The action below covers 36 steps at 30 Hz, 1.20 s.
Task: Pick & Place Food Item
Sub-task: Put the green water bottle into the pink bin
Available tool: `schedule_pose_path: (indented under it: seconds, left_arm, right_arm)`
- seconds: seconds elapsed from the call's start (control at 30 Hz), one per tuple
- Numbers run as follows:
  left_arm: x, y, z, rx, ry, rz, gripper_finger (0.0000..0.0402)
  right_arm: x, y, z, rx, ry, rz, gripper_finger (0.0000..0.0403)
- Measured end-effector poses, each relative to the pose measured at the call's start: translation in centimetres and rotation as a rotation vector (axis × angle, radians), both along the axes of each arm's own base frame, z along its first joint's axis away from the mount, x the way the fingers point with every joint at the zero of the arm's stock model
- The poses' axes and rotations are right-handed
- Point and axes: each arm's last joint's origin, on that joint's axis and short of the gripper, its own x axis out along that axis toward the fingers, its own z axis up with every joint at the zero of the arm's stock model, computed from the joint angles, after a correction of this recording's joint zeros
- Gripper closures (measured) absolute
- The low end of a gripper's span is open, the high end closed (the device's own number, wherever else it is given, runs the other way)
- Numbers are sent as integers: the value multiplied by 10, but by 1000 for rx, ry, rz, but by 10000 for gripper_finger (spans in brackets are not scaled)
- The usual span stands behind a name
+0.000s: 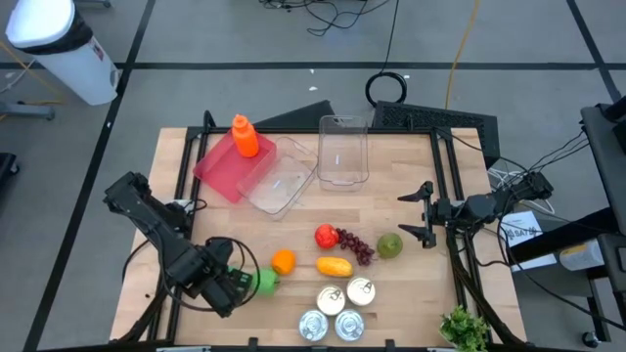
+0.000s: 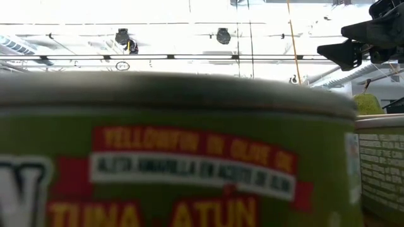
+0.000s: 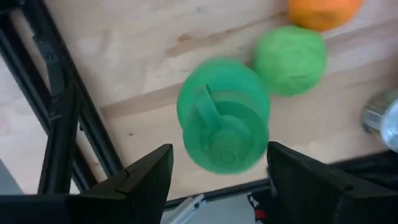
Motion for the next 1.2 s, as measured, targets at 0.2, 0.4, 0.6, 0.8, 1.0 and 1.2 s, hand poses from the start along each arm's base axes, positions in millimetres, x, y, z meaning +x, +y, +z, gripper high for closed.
schedule_pose_path:
  seconds: [0.2, 0.4, 0.6, 0.8, 1.0, 1.2]
  left_arm:
    - [-4, -1, -12, 9, 62, 36, 131]
    - [-2, 1, -13, 54, 19, 7, 131]
    - [-2, 2, -13, 79, -6, -10, 131]
    - [-1, 2, -13, 103, -27, -29, 131]
    - [-1, 2, -13, 102, -28, -38, 134]
    - [-1, 3, -12, 104, -28, -77, 188]
  right_arm:
    - [0, 0, 0, 0, 0, 0, 46]
    - [0, 0, 0, 0, 0, 0, 46]
    - [0, 0, 0, 0, 0, 0, 46]
    - [0, 0, 0, 0, 0, 0, 46]
    - [0, 0, 0, 0, 0, 0, 46]
    - [0, 0, 0, 0, 0, 0, 46]
